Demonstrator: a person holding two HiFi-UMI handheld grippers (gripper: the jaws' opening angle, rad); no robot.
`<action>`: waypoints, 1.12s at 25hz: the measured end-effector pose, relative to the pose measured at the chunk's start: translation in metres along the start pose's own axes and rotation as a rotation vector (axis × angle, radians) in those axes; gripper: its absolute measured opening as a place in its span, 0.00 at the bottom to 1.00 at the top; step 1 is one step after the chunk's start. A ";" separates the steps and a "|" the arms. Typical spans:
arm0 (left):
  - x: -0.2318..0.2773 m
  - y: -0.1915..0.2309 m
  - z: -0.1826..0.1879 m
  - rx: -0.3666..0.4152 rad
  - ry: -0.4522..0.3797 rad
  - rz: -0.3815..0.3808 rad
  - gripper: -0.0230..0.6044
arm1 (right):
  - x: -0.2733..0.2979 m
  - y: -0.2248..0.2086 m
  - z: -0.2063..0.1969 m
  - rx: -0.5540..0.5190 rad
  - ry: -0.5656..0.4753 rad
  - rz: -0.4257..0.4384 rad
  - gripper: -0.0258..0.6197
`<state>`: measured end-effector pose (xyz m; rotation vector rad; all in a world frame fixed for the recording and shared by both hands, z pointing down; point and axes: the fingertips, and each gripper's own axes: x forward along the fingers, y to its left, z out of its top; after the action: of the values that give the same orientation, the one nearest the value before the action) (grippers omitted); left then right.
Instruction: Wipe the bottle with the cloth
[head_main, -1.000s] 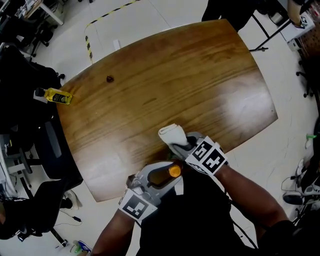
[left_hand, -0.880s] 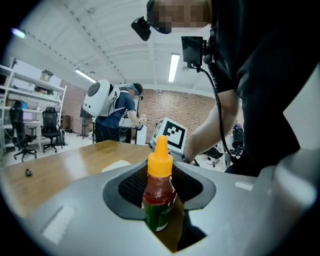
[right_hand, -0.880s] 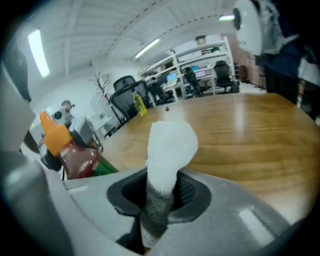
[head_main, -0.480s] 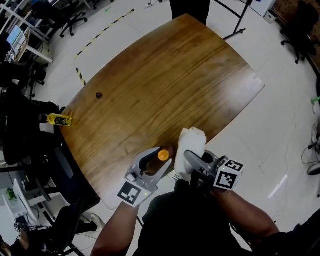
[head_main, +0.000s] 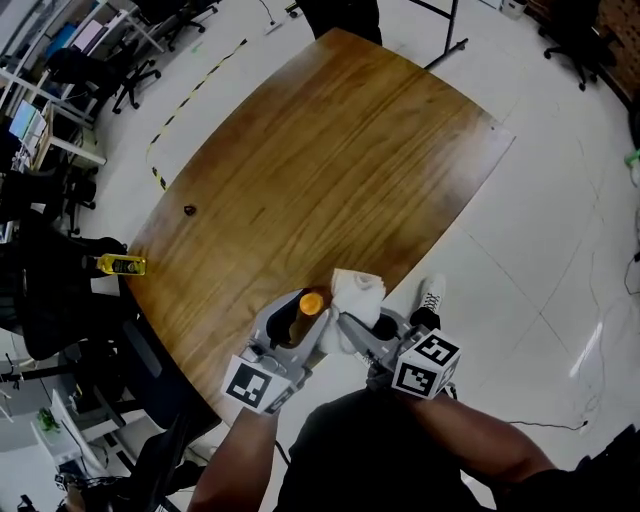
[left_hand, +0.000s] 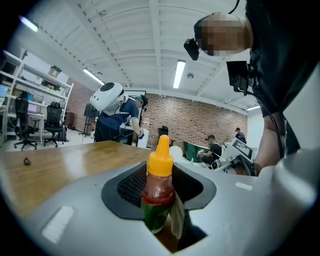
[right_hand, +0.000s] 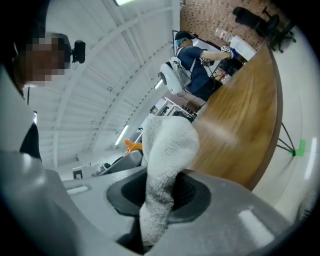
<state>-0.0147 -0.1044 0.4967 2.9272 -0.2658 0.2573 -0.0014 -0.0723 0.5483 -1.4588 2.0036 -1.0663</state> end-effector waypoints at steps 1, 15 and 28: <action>0.001 -0.001 0.000 0.001 -0.003 0.004 0.31 | 0.000 -0.006 -0.005 -0.011 0.017 -0.020 0.15; 0.002 -0.002 0.000 -0.017 -0.016 0.019 0.31 | 0.011 -0.066 -0.038 -0.289 0.500 -0.360 0.15; 0.005 -0.017 -0.002 0.094 0.001 -0.016 0.30 | 0.022 -0.050 0.082 0.013 0.519 0.044 0.15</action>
<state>-0.0067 -0.0882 0.4965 3.0200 -0.2360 0.2762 0.0806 -0.1270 0.5404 -1.2072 2.3475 -1.5571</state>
